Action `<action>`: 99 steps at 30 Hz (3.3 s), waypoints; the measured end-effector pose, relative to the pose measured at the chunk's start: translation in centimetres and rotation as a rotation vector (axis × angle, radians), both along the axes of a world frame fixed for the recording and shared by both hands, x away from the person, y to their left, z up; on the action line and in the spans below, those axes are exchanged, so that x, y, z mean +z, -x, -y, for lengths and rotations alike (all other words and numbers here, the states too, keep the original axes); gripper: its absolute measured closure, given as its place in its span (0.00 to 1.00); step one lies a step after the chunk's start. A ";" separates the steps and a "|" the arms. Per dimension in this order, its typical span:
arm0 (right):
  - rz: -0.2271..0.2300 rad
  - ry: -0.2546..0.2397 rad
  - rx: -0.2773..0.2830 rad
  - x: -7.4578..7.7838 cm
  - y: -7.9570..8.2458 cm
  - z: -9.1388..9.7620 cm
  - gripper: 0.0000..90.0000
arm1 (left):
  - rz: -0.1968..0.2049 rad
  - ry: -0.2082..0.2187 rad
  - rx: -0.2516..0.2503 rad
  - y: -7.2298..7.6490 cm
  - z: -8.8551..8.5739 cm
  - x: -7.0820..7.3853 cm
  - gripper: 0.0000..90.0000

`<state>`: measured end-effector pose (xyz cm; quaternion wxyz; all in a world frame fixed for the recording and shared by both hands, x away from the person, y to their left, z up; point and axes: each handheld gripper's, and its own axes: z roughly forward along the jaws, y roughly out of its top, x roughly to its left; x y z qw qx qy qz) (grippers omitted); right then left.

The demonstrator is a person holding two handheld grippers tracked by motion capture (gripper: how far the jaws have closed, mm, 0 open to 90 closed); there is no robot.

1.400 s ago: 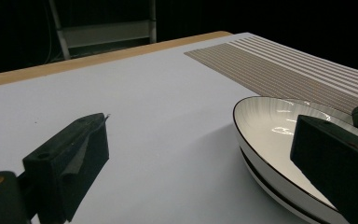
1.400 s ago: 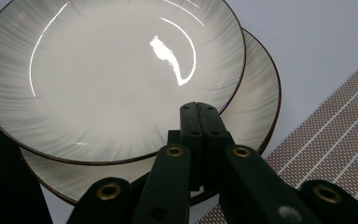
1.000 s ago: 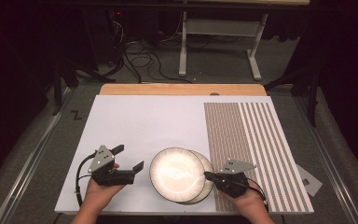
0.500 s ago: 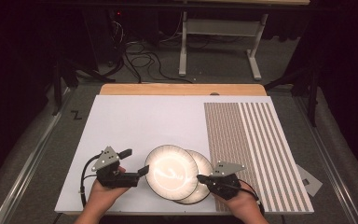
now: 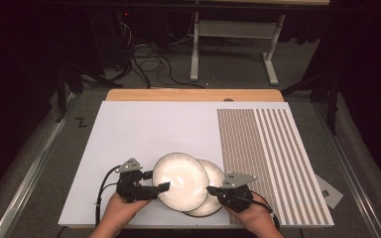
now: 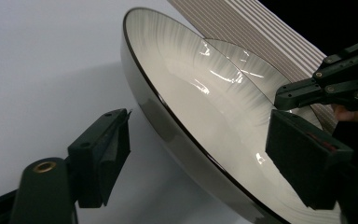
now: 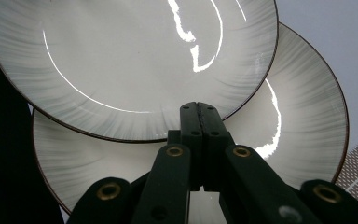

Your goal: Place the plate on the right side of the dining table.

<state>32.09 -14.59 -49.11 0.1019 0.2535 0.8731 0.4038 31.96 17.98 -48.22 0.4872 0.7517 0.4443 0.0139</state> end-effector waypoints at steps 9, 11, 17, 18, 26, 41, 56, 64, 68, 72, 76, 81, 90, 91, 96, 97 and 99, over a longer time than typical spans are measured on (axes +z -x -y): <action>0.007 0.003 0.003 0.0 0.1 0.0 1.00 | -0.058 -0.024 -0.016 0.0 1.0 -0.5 0.43; 0.008 0.003 0.003 0.0 0.1 0.0 1.00 | -0.068 -0.028 -0.006 0.1 1.1 -0.4 0.45; 0.009 0.006 0.004 0.0 0.1 0.0 1.00 | -0.103 -0.022 0.028 0.0 1.0 -0.2 0.52; 0.011 0.006 0.006 0.0 0.1 0.0 1.00 | -0.108 -0.025 0.034 0.0 1.0 -0.2 0.53; 0.009 0.006 -0.009 0.0 0.1 0.1 1.00 | -0.128 -0.064 0.067 0.0 1.3 0.0 0.62; 0.022 0.004 -0.001 0.1 0.2 0.1 1.00 | -0.098 -0.045 0.084 0.0 1.8 0.7 0.73; 0.031 -0.058 -0.034 1.0 0.5 1.5 1.00 | -0.012 0.018 0.057 0.7 2.1 1.1 0.87; 0.076 -0.148 -0.070 2.4 0.7 3.2 0.98 | 0.038 0.033 0.039 1.2 2.3 1.3 0.88; 0.096 -0.188 -0.113 3.2 0.6 4.6 0.95 | 0.054 0.035 0.036 1.3 2.4 1.4 0.88; 0.118 -0.213 -0.149 3.8 0.5 5.9 0.90 | 0.068 0.035 0.032 1.4 2.4 1.4 0.88; 0.140 -0.239 -0.190 4.2 0.3 7.3 0.82 | 0.080 0.028 0.029 1.5 2.5 1.5 0.88; 0.164 -0.267 -0.237 4.7 0.3 9.2 0.73 | 0.097 0.021 0.024 1.6 2.6 1.6 0.88; 0.188 -0.309 -0.264 5.0 0.4 10.9 0.49 | 0.109 0.014 0.019 1.7 2.6 1.6 0.88; 0.199 -0.308 -0.261 4.9 0.5 11.0 0.44 | 0.109 0.015 0.020 1.7 2.6 1.6 0.88; 0.220 -0.316 -0.281 5.0 0.9 11.5 0.15 | 0.113 0.014 0.015 1.7 2.6 1.6 0.88; 0.215 -0.320 -0.281 5.0 0.8 11.5 0.09 | 0.115 0.014 0.014 1.7 2.6 1.6 0.88; 0.193 -0.309 -0.290 4.9 0.7 11.6 0.00 | 0.117 0.012 0.012 1.7 2.6 1.6 0.88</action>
